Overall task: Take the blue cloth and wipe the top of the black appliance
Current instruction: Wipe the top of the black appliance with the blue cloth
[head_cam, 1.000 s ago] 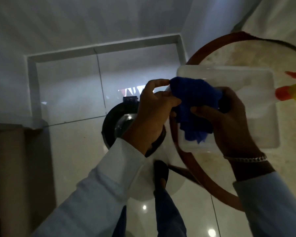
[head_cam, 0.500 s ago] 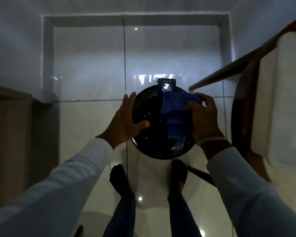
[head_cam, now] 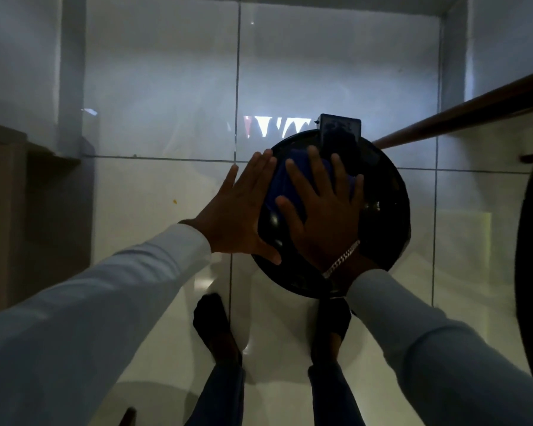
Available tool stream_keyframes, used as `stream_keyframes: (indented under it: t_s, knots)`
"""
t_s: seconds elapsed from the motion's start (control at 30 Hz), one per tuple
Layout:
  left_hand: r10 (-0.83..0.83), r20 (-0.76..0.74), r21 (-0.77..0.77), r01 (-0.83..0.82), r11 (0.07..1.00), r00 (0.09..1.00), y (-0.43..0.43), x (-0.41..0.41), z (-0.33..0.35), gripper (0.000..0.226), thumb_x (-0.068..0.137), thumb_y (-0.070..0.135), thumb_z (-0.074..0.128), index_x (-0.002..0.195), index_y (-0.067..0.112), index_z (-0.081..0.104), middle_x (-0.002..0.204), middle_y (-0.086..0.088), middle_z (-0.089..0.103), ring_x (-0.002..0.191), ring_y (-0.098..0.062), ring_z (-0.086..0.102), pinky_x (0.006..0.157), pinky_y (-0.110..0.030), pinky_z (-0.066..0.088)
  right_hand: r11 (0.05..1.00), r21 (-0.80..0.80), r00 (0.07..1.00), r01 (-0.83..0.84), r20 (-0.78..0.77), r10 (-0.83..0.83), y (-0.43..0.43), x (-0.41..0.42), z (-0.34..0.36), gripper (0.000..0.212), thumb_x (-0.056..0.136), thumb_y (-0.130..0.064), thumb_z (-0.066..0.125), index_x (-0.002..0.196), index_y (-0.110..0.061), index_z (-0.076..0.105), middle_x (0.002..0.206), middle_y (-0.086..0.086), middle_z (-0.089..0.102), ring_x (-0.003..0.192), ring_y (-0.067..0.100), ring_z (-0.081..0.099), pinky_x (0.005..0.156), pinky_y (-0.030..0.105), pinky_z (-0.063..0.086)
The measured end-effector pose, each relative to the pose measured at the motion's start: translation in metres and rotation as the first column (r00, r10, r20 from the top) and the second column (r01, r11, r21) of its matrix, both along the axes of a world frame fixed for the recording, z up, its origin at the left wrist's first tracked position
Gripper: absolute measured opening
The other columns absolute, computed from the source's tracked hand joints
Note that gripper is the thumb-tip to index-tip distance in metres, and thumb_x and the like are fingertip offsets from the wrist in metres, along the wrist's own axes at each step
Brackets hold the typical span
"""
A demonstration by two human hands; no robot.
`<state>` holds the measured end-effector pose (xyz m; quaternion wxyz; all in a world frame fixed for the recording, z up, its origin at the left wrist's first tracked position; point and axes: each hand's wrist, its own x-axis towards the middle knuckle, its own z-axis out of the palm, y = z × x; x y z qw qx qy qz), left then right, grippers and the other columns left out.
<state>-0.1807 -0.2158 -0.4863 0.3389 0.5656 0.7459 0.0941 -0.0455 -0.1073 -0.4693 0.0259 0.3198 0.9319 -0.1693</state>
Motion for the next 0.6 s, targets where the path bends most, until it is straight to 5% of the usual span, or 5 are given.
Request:
stream_keyframes:
  t_s: [0.17, 0.43, 0.5, 0.6]
  knots:
    - [-0.027, -0.059, 0.016, 0.028, 0.999, 0.998, -0.004, -0.002, -0.002, 0.147, 0.043, 0.091, 0.052, 0.147, 0.012, -0.015, 0.161, -0.009, -0.013, 0.147, -0.024, -0.018, 0.118, -0.053, -0.009, 0.962, 0.144, 0.971, -0.234, -0.007, 0.237, -0.018, 0.048, -0.012, 0.056, 0.09, -0.057, 0.039, 0.14, -0.03, 0.04, 0.152, 0.004, 0.038, 0.143, 0.033, 0.025, 0.112, 0.065, 0.017]
    - [-0.063, -0.1, -0.008, 0.063, 0.998, 0.993, -0.003, -0.004, -0.003, 0.145, 0.045, 0.093, 0.047, 0.147, 0.013, -0.017, 0.16, -0.009, -0.016, 0.146, -0.025, -0.02, 0.118, -0.053, -0.011, 0.934, 0.063, 0.932, 0.351, -0.118, -0.342, 0.026, 0.031, -0.01, 0.054, 0.091, -0.049, 0.04, 0.139, -0.023, 0.043, 0.15, 0.011, 0.04, 0.139, 0.038, 0.03, 0.11, 0.068, 0.023]
    - [-0.068, -0.105, -0.022, 0.066, 0.998, 0.992, -0.003, -0.004, -0.001, 0.145, 0.045, 0.094, 0.046, 0.146, 0.012, -0.018, 0.16, -0.01, -0.017, 0.146, -0.025, -0.021, 0.118, -0.053, -0.01, 0.93, 0.056, 0.929, 0.363, -0.106, -0.356, 0.019, 0.009, -0.013, 0.062, 0.088, -0.061, 0.04, 0.141, -0.029, 0.036, 0.154, 0.006, 0.034, 0.142, 0.035, 0.025, 0.113, 0.066, 0.013]
    - [-0.125, -0.161, 0.017, 0.129, 0.991, 0.979, 0.002, -0.001, 0.001, 0.145, 0.047, 0.092, 0.048, 0.146, 0.009, -0.016, 0.159, -0.013, -0.017, 0.146, -0.027, -0.019, 0.12, -0.052, -0.004, 0.979, 0.11, 0.985, 0.169, -0.039, -0.166, 0.004, 0.008, -0.017, 0.074, 0.083, -0.07, 0.039, 0.145, -0.032, 0.027, 0.158, 0.004, 0.025, 0.145, 0.034, 0.016, 0.114, 0.063, 0.006]
